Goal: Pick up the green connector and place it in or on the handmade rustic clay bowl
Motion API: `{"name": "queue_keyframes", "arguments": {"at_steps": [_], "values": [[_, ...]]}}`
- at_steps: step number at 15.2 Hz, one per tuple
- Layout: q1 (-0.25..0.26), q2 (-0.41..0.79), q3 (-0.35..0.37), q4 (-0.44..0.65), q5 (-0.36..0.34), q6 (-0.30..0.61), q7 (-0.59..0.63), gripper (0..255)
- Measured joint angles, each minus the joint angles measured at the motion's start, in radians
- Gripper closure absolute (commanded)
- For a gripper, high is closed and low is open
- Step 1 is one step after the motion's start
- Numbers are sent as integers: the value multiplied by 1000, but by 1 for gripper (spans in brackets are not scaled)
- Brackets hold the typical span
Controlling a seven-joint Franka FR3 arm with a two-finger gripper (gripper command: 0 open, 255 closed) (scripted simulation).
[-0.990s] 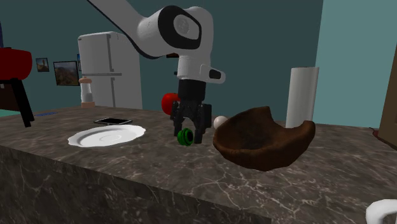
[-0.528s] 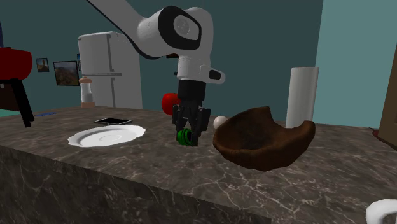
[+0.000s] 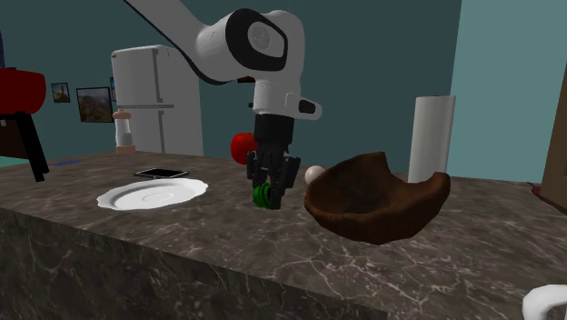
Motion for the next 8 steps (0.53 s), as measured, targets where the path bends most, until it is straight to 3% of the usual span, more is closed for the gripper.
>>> {"name": "queue_keyframes", "arguments": {"at_steps": [8], "values": [[0,-34,-5,51,8,-83,-10,255]]}}
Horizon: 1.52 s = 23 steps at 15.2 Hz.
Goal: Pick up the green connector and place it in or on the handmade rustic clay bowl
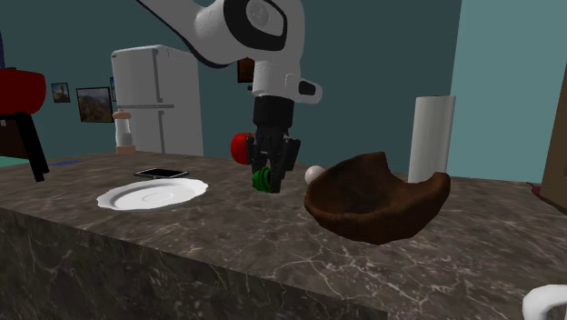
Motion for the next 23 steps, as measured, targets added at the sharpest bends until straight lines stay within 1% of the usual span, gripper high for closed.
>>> {"name": "queue_keyframes", "arguments": {"at_steps": [12,23], "values": [[-2,-38,-9,123,7,-159,-13,255],[-4,-43,-14,266,5,-307,-16,255]]}}
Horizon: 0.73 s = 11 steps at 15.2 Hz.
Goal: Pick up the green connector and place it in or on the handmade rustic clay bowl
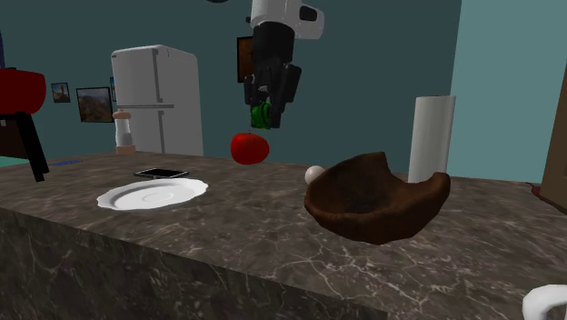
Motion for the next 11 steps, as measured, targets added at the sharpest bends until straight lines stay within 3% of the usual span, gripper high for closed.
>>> {"name": "queue_keyframes", "arguments": {"at_steps": [6,11], "values": [[-2,6,-2,80,-2,-74,-1,255],[-43,50,-54,131,-40,-81,-88,255]]}}
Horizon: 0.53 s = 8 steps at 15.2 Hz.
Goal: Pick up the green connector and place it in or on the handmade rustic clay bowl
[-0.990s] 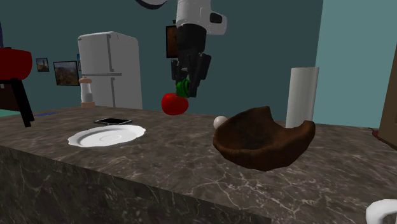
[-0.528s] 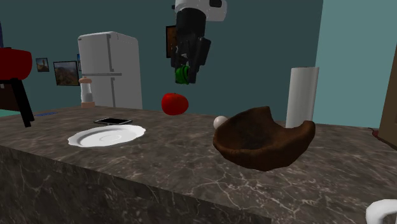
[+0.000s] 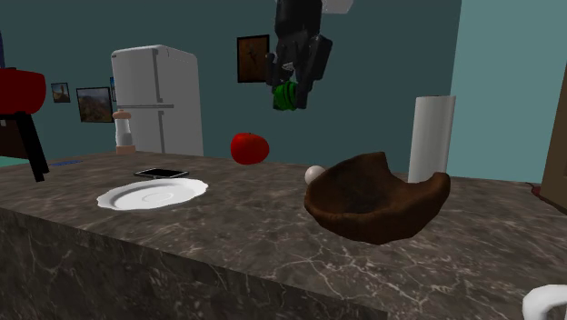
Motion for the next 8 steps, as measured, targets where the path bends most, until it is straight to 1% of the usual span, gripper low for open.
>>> {"name": "queue_keyframes", "arguments": {"at_steps": [8], "values": [[-72,148,-80,147,-64,6,-145,255]]}}
